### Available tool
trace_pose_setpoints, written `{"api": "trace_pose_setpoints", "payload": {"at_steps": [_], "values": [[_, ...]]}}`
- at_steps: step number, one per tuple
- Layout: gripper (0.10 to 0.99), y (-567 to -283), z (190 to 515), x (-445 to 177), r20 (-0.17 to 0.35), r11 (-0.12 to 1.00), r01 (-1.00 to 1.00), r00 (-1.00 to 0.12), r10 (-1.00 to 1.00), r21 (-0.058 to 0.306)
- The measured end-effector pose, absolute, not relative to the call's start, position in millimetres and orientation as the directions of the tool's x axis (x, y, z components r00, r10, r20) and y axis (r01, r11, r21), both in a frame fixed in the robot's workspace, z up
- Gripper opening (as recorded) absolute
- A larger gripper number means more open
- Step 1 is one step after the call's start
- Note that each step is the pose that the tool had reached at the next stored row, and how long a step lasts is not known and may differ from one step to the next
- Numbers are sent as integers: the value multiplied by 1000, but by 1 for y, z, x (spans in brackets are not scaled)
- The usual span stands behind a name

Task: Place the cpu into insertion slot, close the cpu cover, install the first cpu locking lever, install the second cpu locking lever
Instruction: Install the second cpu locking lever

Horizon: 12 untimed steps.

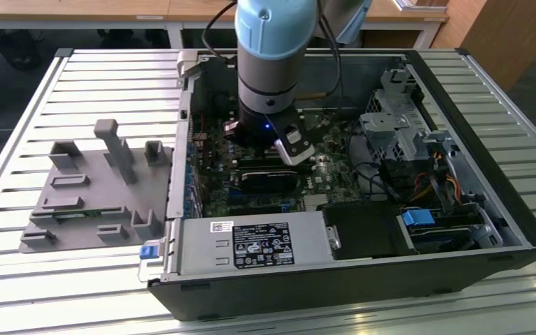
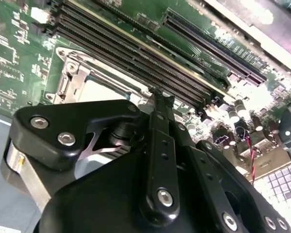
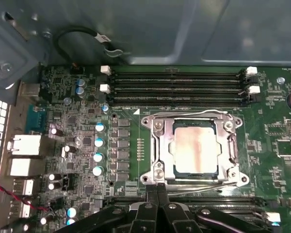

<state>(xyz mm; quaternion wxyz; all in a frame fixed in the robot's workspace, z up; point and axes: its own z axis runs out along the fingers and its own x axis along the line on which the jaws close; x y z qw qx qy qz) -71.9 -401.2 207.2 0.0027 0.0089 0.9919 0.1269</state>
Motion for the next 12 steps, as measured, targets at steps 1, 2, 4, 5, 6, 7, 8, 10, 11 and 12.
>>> {"api": "trace_pose_setpoints", "payload": {"at_steps": [1, 2, 4, 5, 6, 7, 8, 10, 11, 12], "values": [[106, -401, 206, -72, -3, 967, 17, -1000, 18, 256], [106, -401, 205, -72, -3, 966, 17, -1000, 18, 260], [106, -401, 204, -73, -3, 963, 17, -1000, 18, 269], [106, -401, 203, -74, -3, 962, 17, -1000, 18, 272], [106, -401, 202, -74, -3, 962, 17, -1000, 18, 274], [106, -401, 201, -74, -3, 962, 17, -1000, 18, 274], [106, -401, 200, -74, -3, 961, 17, -1000, 18, 275], [106, -401, 198, -75, -3, 961, 17, -1000, 18, 277], [106, -400, 197, -75, -3, 960, 17, -1000, 18, 279], [106, -400, 197, -75, -3, 960, 17, -1000, 18, 280]]}}
